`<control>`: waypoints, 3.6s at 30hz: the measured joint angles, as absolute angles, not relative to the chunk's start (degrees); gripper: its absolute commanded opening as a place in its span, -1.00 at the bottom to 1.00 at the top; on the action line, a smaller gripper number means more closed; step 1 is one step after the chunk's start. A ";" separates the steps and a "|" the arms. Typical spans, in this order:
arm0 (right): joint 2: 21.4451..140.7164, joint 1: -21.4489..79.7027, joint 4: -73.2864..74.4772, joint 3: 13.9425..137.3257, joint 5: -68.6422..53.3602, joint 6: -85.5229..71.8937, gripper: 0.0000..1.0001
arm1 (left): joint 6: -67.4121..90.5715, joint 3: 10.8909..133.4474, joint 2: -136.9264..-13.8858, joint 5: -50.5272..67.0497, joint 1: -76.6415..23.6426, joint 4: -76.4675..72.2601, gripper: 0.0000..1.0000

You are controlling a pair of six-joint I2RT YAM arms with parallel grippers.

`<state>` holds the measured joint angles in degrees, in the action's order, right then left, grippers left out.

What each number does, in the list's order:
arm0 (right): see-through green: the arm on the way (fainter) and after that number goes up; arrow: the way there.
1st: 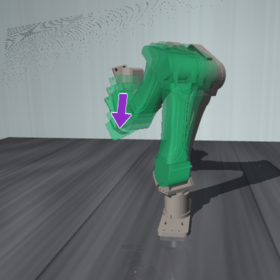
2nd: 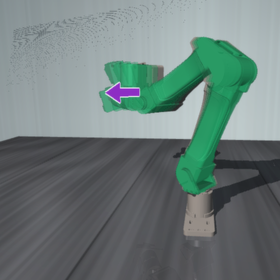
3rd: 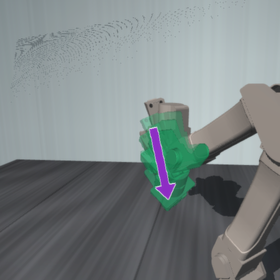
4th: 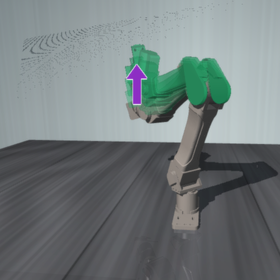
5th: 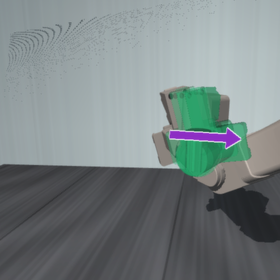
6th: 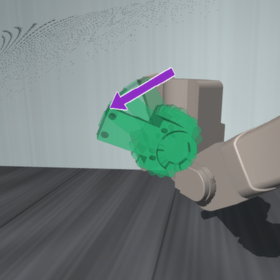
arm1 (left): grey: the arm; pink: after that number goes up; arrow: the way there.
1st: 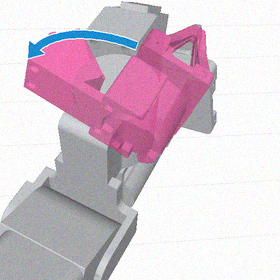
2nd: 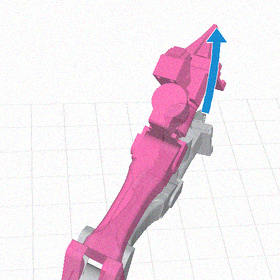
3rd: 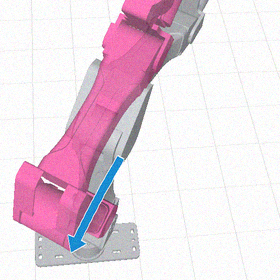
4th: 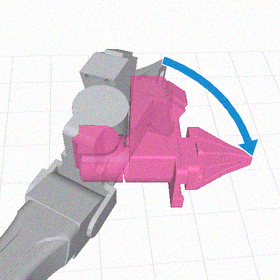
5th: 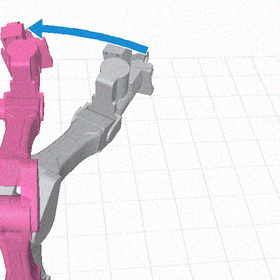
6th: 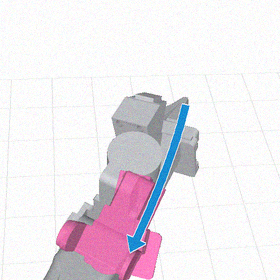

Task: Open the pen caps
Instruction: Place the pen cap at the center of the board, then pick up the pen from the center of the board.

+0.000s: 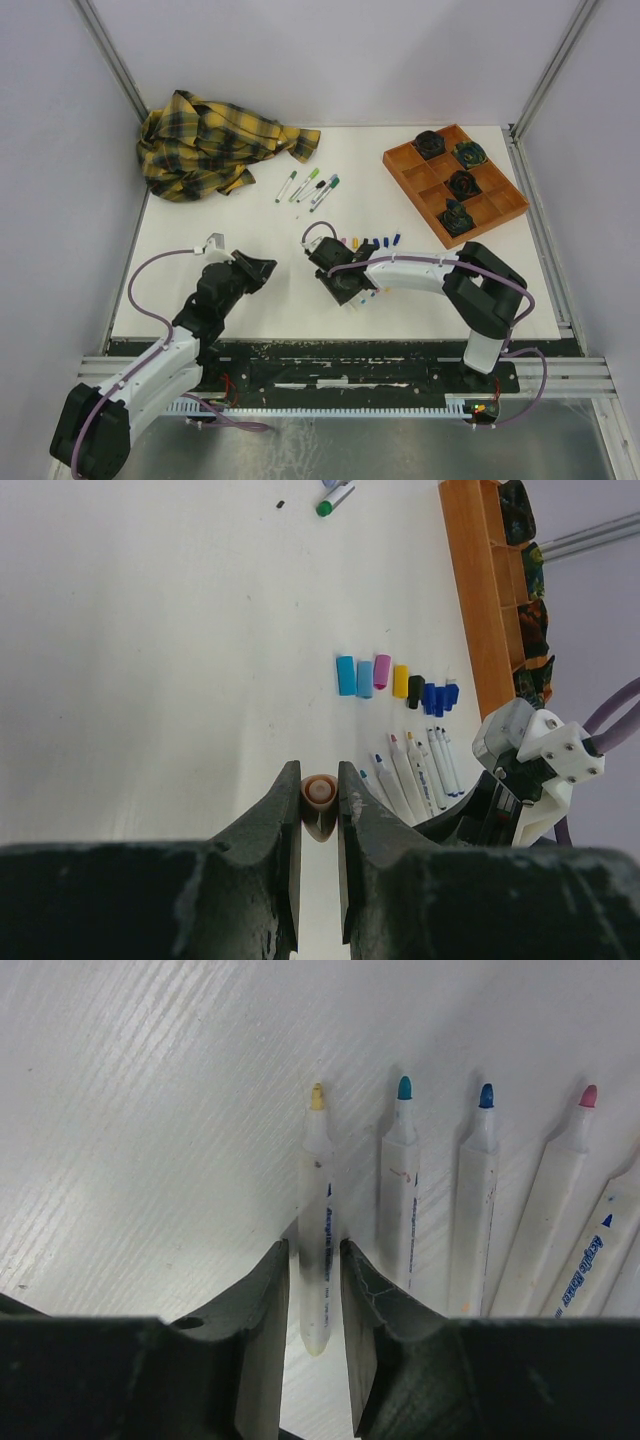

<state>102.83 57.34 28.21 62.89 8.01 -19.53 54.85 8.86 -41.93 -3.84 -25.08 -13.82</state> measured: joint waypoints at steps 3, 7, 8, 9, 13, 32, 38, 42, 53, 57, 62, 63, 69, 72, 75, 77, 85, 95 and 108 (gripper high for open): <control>102.83 57.32 28.40 63.00 7.81 -19.38 -0.27 | 55.00 8.64 -41.63 -3.75 -25.08 -13.85 -0.95; 102.78 57.30 28.95 63.53 7.35 -18.98 -0.20 | 55.48 8.60 -41.63 -2.83 -25.08 -13.98 -0.94; 102.67 57.25 28.99 63.64 7.27 -18.81 -0.19 | 55.48 8.58 -41.63 -2.59 -25.08 -14.22 -0.94; 102.39 57.23 29.02 63.68 7.05 -18.61 -0.19 | 55.51 8.58 -41.71 -2.46 -25.08 -14.48 -0.94; 100.31 56.73 29.43 63.77 6.15 -17.65 -0.19 | 55.51 8.58 -43.07 -1.83 -25.08 -16.23 -0.94; 79.90 34.79 42.61 69.32 -20.47 8.62 -0.07 | 51.90 27.97 -71.72 -7.75 -33.30 -11.38 -0.90; 73.78 32.71 43.77 69.25 -21.21 12.95 -0.07 | 47.09 45.56 -86.78 -18.79 -40.36 -0.49 -0.83; 73.01 31.31 43.90 68.82 -21.19 13.65 -0.07 | 44.51 51.86 -94.17 -21.32 -41.30 4.10 -0.79; 72.79 30.61 44.29 68.03 -21.26 13.82 -0.07 | 40.86 57.93 -101.27 -22.44 -41.76 10.76 -0.53; 72.79 30.57 44.29 68.01 -21.34 13.82 -0.07 | 40.03 58.33 -101.67 -22.15 -41.76 10.94 -0.47; 72.79 30.35 44.27 67.99 -21.43 13.82 -0.06 | 39.72 58.35 -101.78 -21.87 -41.78 11.05 -0.41; 72.79 30.28 44.29 67.99 -21.45 13.80 -0.06 | 39.72 58.35 -101.84 -21.87 -41.78 11.05 -0.39; 72.79 30.20 44.27 67.90 -21.63 13.80 -0.07 | 39.70 58.35 -101.86 -21.89 -41.78 11.07 -0.36; 72.79 30.13 44.27 67.83 -21.82 13.80 -0.07 | 39.64 58.35 -101.86 -21.89 -41.78 11.07 -0.35; 72.77 30.02 44.27 67.68 -21.89 13.80 -0.07 | 39.03 58.35 -101.80 -21.87 -41.78 11.00 -0.33; 72.77 29.95 44.27 67.66 -21.96 13.80 -0.07 | 38.39 58.35 -101.49 -21.80 -41.82 10.96 -0.26; 72.77 29.85 44.27 67.64 -22.02 13.80 -0.07 | 32.16 57.17 -94.37 -20.93 -41.87 7.05 -0.04; 72.77 29.30 44.27 67.64 -22.00 13.80 -0.07 | 17.87 63.29 -96.97 -17.26 -37.82 4.67 0.34; 72.77 29.12 44.29 67.64 -21.98 13.82 -0.07 | 8.86 82.67 -113.32 -8.12 -30.02 11.97 0.16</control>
